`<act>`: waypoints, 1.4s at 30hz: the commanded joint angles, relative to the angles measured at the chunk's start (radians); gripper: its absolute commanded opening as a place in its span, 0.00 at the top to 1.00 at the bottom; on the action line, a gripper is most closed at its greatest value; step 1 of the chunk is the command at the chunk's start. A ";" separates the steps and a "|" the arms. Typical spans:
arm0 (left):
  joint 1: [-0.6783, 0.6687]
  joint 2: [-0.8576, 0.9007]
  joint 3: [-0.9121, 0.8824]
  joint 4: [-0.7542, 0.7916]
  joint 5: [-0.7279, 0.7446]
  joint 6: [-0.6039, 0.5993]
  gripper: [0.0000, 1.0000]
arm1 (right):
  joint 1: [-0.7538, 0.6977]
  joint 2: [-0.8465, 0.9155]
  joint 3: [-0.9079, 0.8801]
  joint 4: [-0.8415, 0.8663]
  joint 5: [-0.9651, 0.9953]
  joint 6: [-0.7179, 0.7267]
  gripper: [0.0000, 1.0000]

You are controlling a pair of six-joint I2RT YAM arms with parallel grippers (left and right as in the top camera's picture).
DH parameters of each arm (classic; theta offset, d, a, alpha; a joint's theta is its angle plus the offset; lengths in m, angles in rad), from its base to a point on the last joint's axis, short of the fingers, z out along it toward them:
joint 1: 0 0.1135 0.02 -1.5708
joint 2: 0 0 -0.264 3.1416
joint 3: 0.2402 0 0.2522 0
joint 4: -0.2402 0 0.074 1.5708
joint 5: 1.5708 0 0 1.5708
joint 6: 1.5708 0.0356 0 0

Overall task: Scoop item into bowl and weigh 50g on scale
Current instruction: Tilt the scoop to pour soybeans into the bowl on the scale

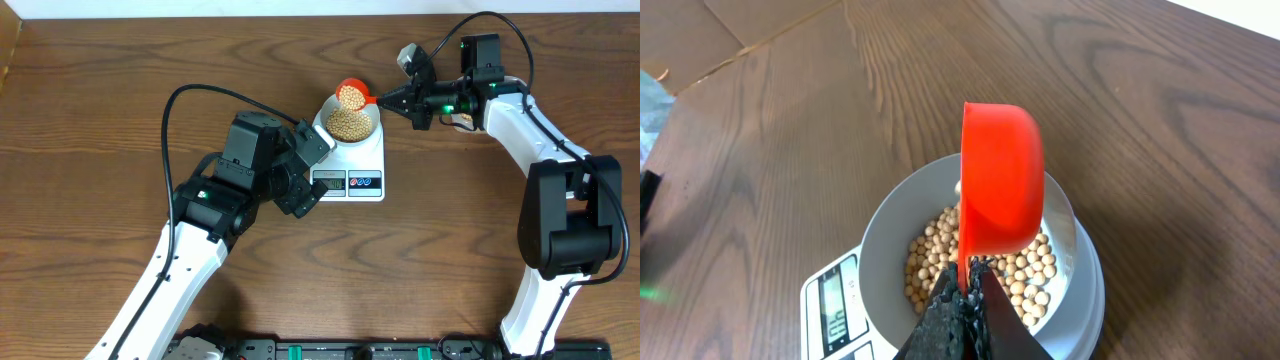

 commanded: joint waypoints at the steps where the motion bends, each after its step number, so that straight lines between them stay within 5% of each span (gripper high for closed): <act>1: 0.002 -0.004 0.002 0.000 0.012 0.009 0.14 | 0.005 0.006 -0.005 0.002 -0.018 -0.035 0.99; 42: 0.002 -0.004 0.002 0.000 0.012 0.009 0.14 | 0.010 0.006 -0.005 0.002 -0.010 -0.116 0.99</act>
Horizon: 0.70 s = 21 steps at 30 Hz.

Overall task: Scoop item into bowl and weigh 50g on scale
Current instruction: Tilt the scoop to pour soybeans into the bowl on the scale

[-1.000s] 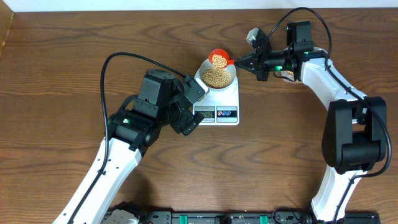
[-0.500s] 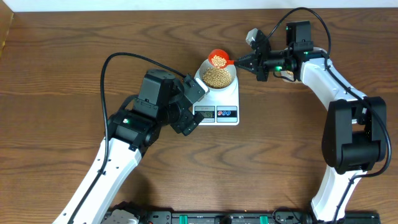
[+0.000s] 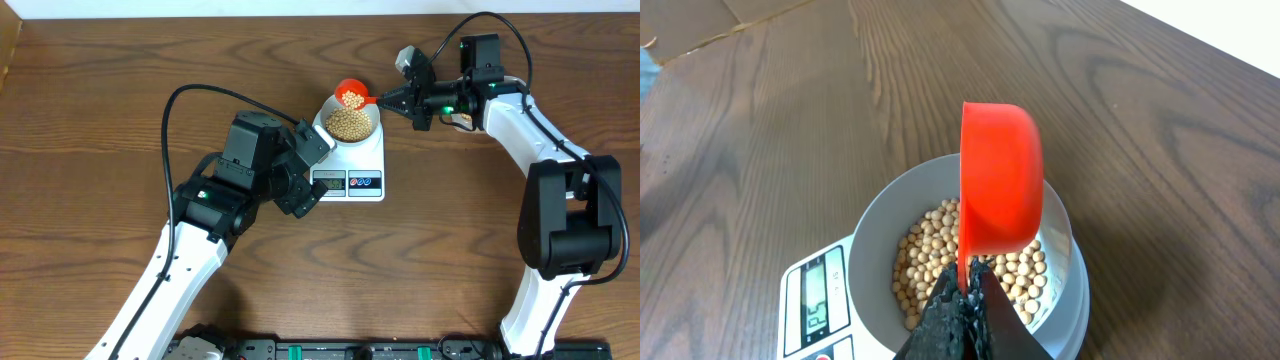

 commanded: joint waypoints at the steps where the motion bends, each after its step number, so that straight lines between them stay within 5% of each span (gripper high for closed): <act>1: 0.002 -0.004 0.002 0.000 0.012 0.009 0.14 | 0.008 0.006 -0.005 0.002 -0.010 -0.018 0.99; 21: 0.002 -0.004 0.002 0.000 0.012 0.009 0.14 | 0.008 0.006 -0.005 -0.002 -0.011 0.047 0.99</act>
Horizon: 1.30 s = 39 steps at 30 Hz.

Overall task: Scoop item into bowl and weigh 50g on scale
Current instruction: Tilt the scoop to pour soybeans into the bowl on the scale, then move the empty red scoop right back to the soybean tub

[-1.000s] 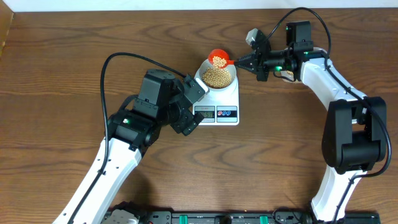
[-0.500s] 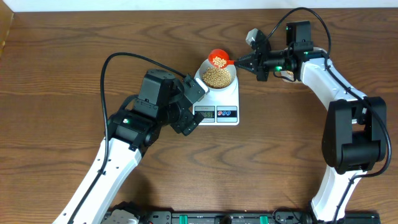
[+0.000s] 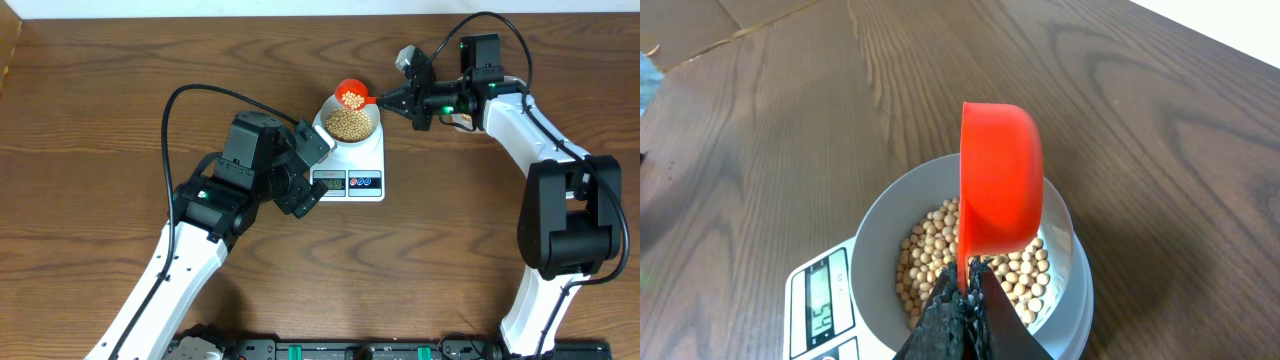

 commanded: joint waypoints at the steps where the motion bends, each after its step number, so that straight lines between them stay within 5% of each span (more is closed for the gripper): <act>1: 0.002 -0.003 0.002 0.000 0.012 0.009 0.14 | 0.008 0.006 -0.005 -0.001 -0.011 0.030 0.99; 8: 0.002 -0.004 0.002 0.000 0.012 0.009 0.14 | 0.008 0.006 -0.005 -0.023 -0.011 0.044 0.99; 17: 0.002 -0.003 0.002 0.000 0.012 0.009 0.14 | 0.008 0.006 -0.005 -0.014 -0.017 0.242 0.99; 32: 0.002 -0.004 0.002 0.000 0.012 0.009 0.14 | -0.053 0.006 -0.004 0.342 -0.170 0.980 0.99; 39: 0.002 -0.003 0.002 0.000 0.012 0.009 0.14 | -0.174 -0.008 -0.004 0.531 -0.209 1.213 0.99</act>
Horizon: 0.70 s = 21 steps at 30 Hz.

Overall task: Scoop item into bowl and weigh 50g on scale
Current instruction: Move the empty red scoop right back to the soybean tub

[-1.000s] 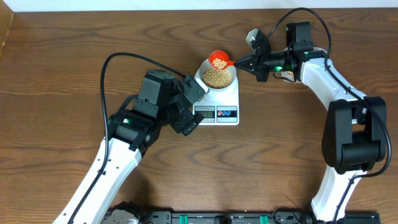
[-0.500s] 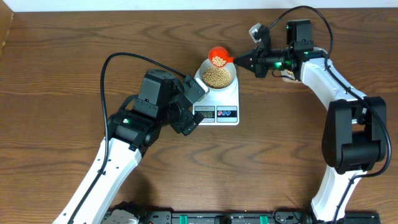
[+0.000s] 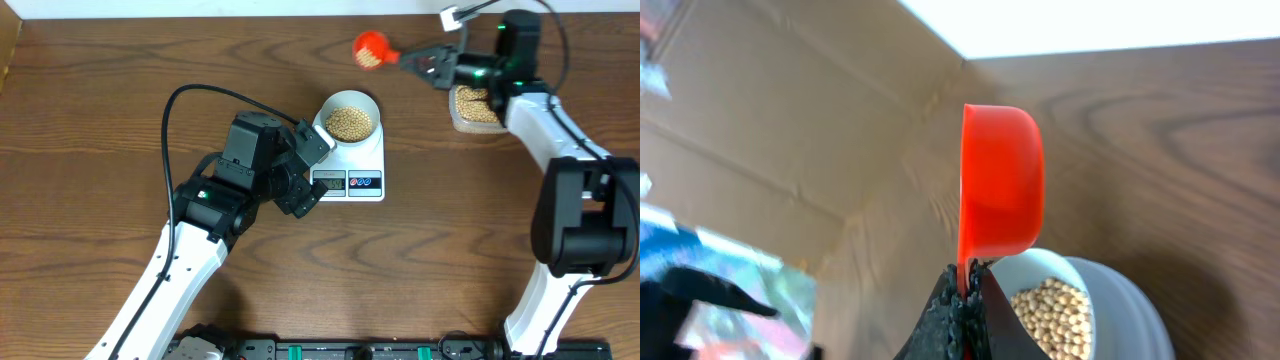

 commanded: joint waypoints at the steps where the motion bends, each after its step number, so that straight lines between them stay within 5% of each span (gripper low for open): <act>1: 0.002 -0.004 0.001 0.000 0.012 0.009 0.14 | -0.079 -0.012 0.000 0.046 -0.049 0.204 0.99; 21: 0.002 -0.004 0.001 0.000 0.012 0.009 0.14 | -0.247 -0.054 0.000 0.030 0.060 0.397 0.99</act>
